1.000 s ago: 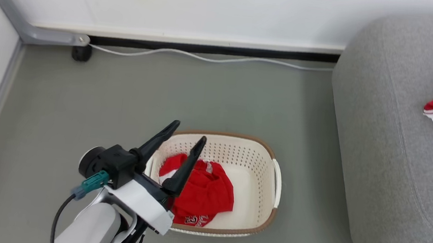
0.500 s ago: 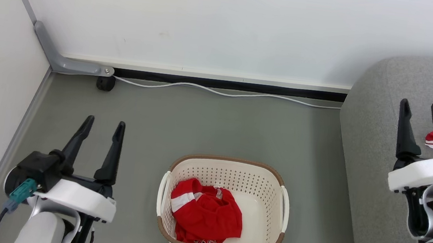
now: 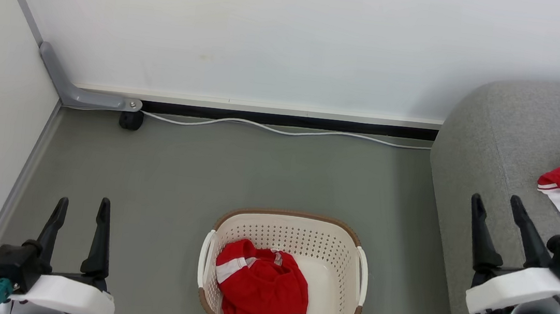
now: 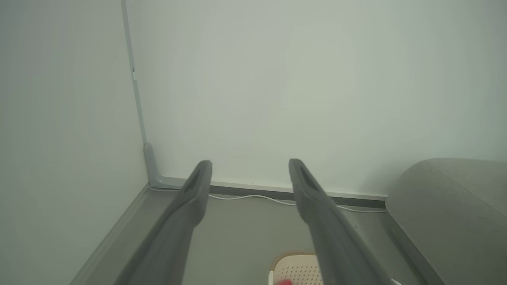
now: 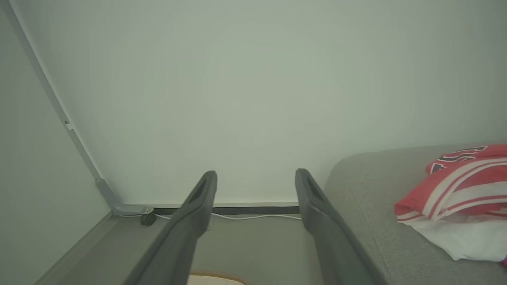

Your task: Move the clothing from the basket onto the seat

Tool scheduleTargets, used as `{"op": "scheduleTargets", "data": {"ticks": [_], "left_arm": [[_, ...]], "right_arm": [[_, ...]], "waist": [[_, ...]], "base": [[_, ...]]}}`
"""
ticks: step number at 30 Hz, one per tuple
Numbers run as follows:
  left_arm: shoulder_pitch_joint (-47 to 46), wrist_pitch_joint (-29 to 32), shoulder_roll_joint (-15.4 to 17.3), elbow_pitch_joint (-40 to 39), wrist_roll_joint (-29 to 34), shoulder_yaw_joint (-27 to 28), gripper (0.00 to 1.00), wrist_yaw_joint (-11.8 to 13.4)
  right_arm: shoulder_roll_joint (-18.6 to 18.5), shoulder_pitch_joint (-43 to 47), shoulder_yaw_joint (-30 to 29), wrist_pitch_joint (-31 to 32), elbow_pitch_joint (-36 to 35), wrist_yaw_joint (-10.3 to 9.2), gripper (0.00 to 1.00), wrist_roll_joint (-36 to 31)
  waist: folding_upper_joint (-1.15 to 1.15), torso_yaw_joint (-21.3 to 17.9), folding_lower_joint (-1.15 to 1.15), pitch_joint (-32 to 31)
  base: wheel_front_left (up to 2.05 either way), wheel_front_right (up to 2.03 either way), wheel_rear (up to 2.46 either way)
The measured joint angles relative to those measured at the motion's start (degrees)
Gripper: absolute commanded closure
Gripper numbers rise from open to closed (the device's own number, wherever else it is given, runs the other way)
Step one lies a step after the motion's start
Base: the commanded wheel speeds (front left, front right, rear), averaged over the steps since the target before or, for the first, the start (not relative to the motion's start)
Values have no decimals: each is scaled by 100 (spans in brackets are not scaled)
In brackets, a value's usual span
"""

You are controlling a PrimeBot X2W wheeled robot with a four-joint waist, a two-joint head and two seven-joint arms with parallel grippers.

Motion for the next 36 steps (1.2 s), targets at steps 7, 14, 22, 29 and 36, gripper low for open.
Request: {"op": "scheduleTargets", "data": {"ticks": [7,14,22,29,36], "left_arm": [[330,0,-120,-98,189,87,0,-1],[450,0,-140,-164,191,87,0,-2],[450,0,-148,-190,191,81,0,-4],[450,0,-152,-190,159,-55,0,-12],[430,0,-153,-70,56,-345,0,-20]], "right_arm": [[127,382,-60,0,-175,0,0,-314],[244,517,-200,0,-247,0,0,-445],[281,516,-226,0,-271,0,0,-503],[294,513,-238,0,-298,0,0,-503],[346,405,-278,0,-464,0,0,-508]], "waist": [[0,-42,0,3],[0,-40,0,-10],[0,-77,0,14],[0,-107,0,68],[0,-149,0,362]], "base": [[0,0,0],[0,0,0],[0,0,0],[0,0,0],[0,0,0]]}}
